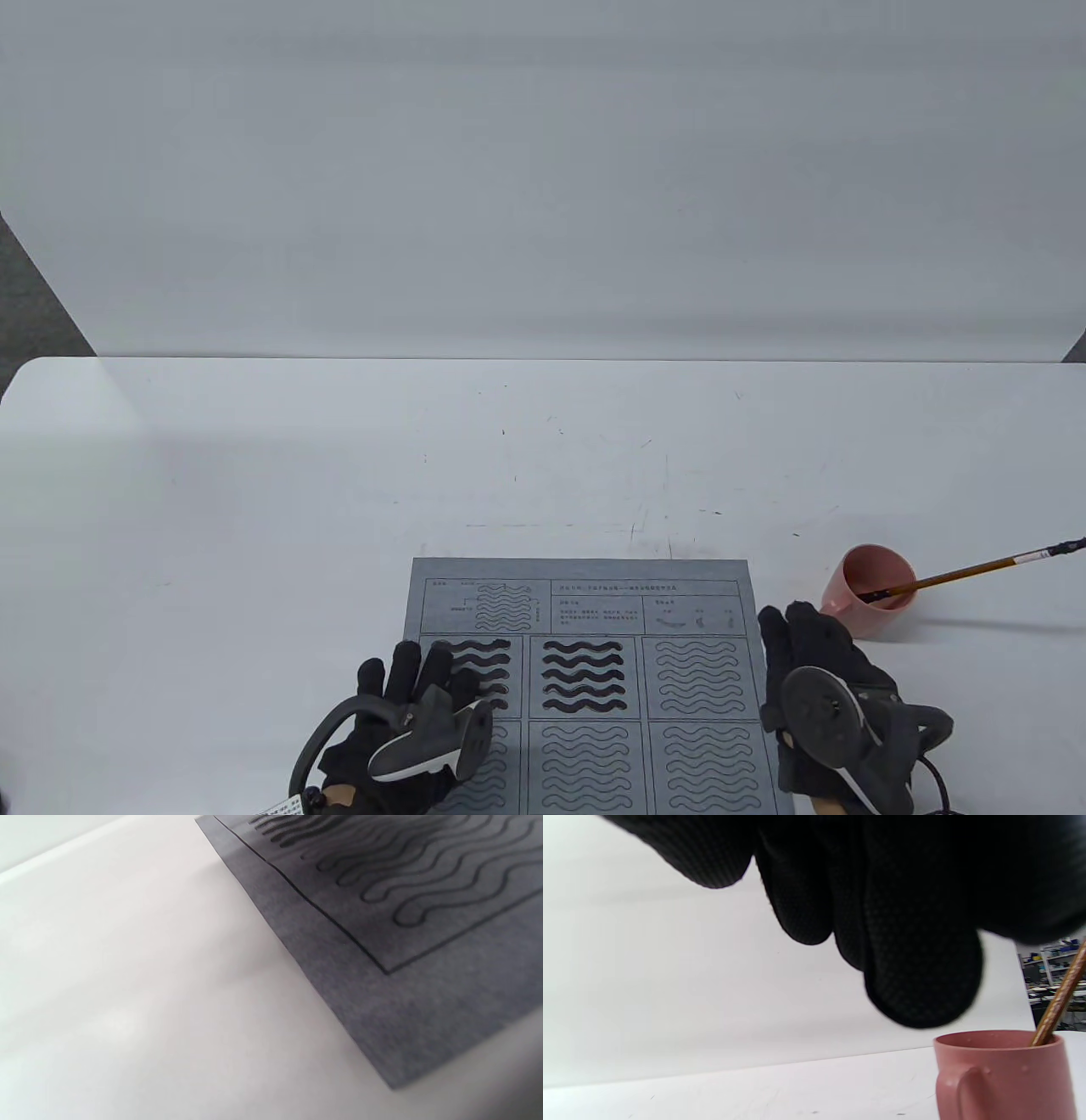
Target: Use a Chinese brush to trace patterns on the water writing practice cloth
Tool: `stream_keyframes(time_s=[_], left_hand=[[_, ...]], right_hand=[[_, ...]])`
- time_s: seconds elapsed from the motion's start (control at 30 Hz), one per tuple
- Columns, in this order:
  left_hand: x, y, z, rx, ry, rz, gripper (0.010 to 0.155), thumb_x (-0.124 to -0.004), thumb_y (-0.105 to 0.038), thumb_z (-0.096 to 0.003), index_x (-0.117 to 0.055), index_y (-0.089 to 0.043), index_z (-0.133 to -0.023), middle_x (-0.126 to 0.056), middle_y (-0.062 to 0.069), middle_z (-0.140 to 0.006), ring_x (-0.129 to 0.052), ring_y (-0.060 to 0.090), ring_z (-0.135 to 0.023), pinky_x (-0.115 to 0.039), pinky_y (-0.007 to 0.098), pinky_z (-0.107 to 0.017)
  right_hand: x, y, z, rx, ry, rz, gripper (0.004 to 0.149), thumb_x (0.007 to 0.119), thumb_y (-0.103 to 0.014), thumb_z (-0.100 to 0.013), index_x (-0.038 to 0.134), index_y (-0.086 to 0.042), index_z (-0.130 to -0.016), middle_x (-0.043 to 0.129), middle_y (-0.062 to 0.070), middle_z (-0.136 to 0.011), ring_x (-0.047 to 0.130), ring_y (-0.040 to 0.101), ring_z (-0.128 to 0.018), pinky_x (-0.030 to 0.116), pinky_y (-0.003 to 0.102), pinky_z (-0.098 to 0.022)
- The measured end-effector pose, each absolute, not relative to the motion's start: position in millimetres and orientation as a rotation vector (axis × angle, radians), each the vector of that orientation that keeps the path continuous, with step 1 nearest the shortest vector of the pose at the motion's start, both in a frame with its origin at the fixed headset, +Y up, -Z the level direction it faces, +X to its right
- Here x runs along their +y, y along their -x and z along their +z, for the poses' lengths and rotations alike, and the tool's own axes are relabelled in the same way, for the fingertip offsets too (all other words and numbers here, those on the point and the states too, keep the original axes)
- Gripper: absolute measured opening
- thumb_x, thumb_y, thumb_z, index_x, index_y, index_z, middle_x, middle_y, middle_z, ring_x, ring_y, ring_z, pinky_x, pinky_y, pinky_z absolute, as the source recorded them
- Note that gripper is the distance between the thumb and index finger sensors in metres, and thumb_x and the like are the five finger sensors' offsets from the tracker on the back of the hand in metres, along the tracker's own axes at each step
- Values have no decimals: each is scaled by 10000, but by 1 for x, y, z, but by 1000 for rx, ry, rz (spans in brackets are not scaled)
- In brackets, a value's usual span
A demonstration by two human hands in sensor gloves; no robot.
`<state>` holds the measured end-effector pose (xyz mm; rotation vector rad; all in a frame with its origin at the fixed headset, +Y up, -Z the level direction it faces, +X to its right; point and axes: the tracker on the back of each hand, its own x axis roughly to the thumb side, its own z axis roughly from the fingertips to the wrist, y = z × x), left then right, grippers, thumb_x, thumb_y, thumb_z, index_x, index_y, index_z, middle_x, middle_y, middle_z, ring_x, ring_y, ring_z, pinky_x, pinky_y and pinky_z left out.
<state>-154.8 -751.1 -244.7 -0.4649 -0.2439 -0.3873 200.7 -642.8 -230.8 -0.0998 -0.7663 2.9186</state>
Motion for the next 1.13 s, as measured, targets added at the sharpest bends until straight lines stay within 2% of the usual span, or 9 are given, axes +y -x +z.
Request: stream_keyframes(time_s=[0.17, 0.27, 0.4, 0.57, 0.67, 0.83, 0.93, 1.0, 1.13], left_hand=[[-733, 161, -241, -212, 346, -368, 899, -440, -633, -402, 114, -331, -1043, 137, 88, -1141, 95, 478, -1078, -106, 745, -750], [-727, 161, -238, -213, 292, -360, 902, -447, -632, -405, 110, -327, -1046, 138, 89, -1141, 95, 476, -1078, -108, 743, -751], [-730, 157, -236, -244, 306, -376, 907, -450, -634, -404, 107, -324, -1049, 148, 86, -1135, 106, 471, -1074, -104, 744, -750], [-726, 155, -233, -256, 256, -354, 921, -456, -637, -410, 115, -305, -1051, 154, 84, -1134, 111, 465, -1078, -90, 757, -738], [-720, 153, -230, -279, 187, -307, 928, -486, -638, -418, 66, -294, -1080, 90, 96, -1164, 62, 459, -1096, -118, 759, -741], [-710, 153, -224, -303, 58, -268, 942, -530, -652, -411, -13, -298, -1115, 71, 117, -1176, 59, 474, -1096, -123, 770, -736], [-709, 155, -224, -294, 48, -260, 943, -544, -663, -404, -43, -323, -1126, 65, 123, -1181, 54, 487, -1096, -126, 773, -735], [-710, 156, -225, -293, 48, -246, 922, -549, -664, -402, -66, -362, -1128, 66, 121, -1181, 50, 491, -1096, -134, 772, -736], [-707, 159, -226, -256, 15, -199, 939, -526, -668, -407, 67, -373, -1073, 107, 113, -1162, 53, 493, -1092, -134, 770, -736]], right_hand=[[-655, -190, -235, -652, 29, 2950, 571, 733, -454, -525, 792, -17, -887, 898, 272, -857, 1054, 369, -527, 867, 576, -366], [-664, -187, -239, -540, 6, 2963, 650, 729, -462, -525, 625, -20, -990, 699, 292, -1002, 887, 449, -758, 769, 638, -478], [-673, -183, -243, -408, -24, 2972, 721, 728, -466, -524, 485, -17, -1034, 454, 316, -1079, 695, 500, -883, 662, 679, -554], [-681, -175, -243, -330, -90, 2978, 758, 718, -475, -526, 377, -58, -1059, 233, 293, -1107, 517, 594, -931, 561, 721, -601], [-684, -167, -241, -388, -227, 2929, 739, 700, -462, -532, 347, -93, -1065, 108, 267, -1105, 421, 683, -913, 505, 770, -597], [-687, -147, -231, -436, -397, 2952, 731, 697, -478, -531, 341, -139, -1072, 78, 241, -1107, 362, 706, -912, 470, 786, -602], [-689, -141, -228, -410, -446, 2971, 745, 692, -491, -528, 317, -151, -1075, 41, 227, -1100, 322, 705, -918, 444, 789, -610], [-689, -139, -226, -458, -467, 2950, 709, 680, -461, -533, 340, -149, -1072, 70, 229, -1107, 342, 700, -918, 448, 784, -614], [-687, -136, -223, -525, -492, 2952, 688, 676, -453, -537, 373, -135, -1066, 113, 244, -1113, 387, 686, -917, 475, 769, -613]])
